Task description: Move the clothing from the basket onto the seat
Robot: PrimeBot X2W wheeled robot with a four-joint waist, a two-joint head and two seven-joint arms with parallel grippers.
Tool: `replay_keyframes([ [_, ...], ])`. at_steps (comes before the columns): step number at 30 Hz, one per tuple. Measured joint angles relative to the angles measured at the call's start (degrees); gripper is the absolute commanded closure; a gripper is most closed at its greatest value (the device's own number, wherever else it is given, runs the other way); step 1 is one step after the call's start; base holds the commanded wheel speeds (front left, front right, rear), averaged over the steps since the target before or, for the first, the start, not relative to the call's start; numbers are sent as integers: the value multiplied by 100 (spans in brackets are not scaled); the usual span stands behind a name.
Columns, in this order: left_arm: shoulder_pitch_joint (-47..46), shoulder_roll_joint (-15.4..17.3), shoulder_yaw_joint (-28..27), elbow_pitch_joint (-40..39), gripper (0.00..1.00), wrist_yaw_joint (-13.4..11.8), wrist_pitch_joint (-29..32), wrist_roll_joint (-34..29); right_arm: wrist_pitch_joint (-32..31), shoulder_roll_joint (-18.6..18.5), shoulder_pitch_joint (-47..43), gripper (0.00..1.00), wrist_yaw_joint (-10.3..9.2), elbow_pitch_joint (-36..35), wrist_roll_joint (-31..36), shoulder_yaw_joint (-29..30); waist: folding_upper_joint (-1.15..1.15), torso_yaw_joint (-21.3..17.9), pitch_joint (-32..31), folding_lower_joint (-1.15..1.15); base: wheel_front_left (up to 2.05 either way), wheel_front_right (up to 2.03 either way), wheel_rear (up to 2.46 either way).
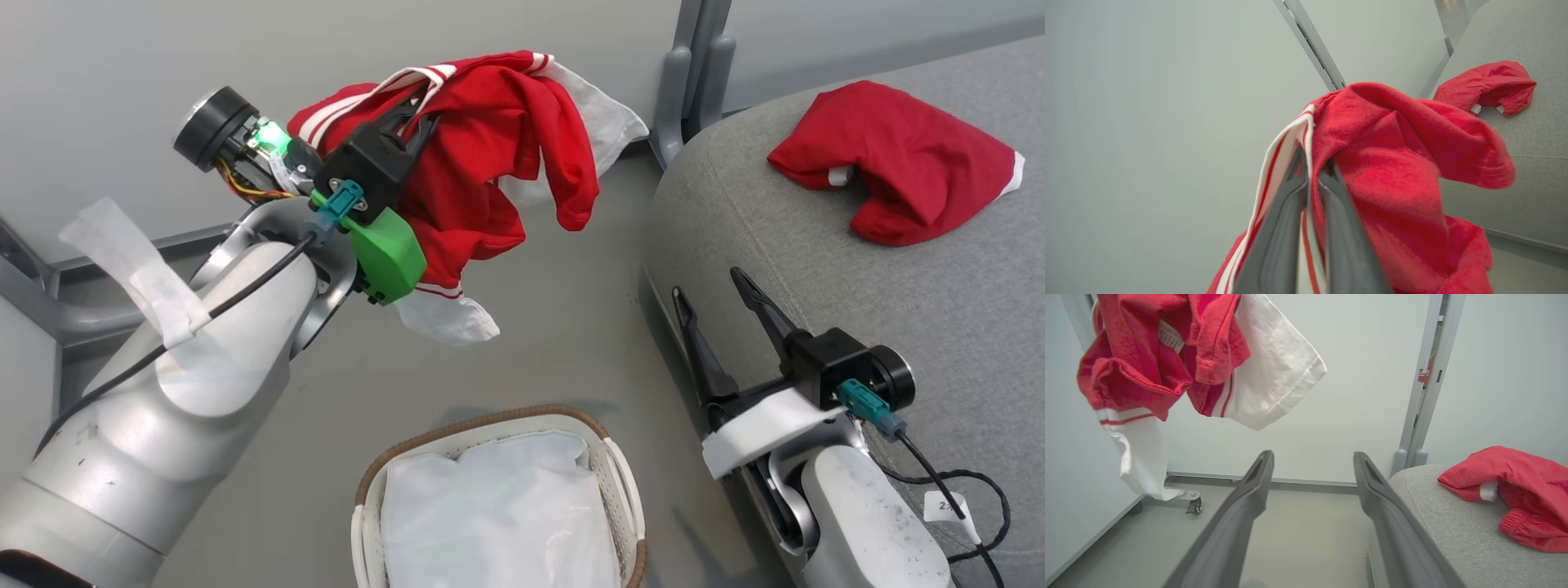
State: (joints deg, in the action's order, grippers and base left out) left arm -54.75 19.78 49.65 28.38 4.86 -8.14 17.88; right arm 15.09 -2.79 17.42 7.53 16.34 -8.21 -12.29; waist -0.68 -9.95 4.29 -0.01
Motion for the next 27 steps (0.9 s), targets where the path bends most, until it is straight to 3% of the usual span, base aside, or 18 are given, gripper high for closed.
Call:
replay_keyframes([
  [10, 16, -182, 194, 65, 100, 20, -9, 42, 0, 0, 805, 0, 0, -77, -456, -719, 0, 61, -198, 0, 0, 0, 0],
  [22, 205, -455, 547, -164, 100, 93, -101, 75, 0, 0, 1874, 0, 0, 1184, -347, -1159, 0, 375, -287, 0, 0, 0, 0],
  [23, 223, -456, 563, -188, 100, 94, -102, 79, 0, 0, 1903, 21, 0, 1265, -352, -1190, 0, 398, -293, 0, 0, 0, 0],
  [25, 265, -467, 582, -234, 100, 94, -111, 127, 1, 0, 1986, 100, 0, 1458, -426, -1271, 0, 448, -309, 0, 0, 0, 0],
  [27, 321, -466, 581, -268, 100, 94, -129, 183, 0, 0, 2037, 100, 0, 1570, -500, -1316, 0, 482, -324, 0, 0, 0, 0],
])
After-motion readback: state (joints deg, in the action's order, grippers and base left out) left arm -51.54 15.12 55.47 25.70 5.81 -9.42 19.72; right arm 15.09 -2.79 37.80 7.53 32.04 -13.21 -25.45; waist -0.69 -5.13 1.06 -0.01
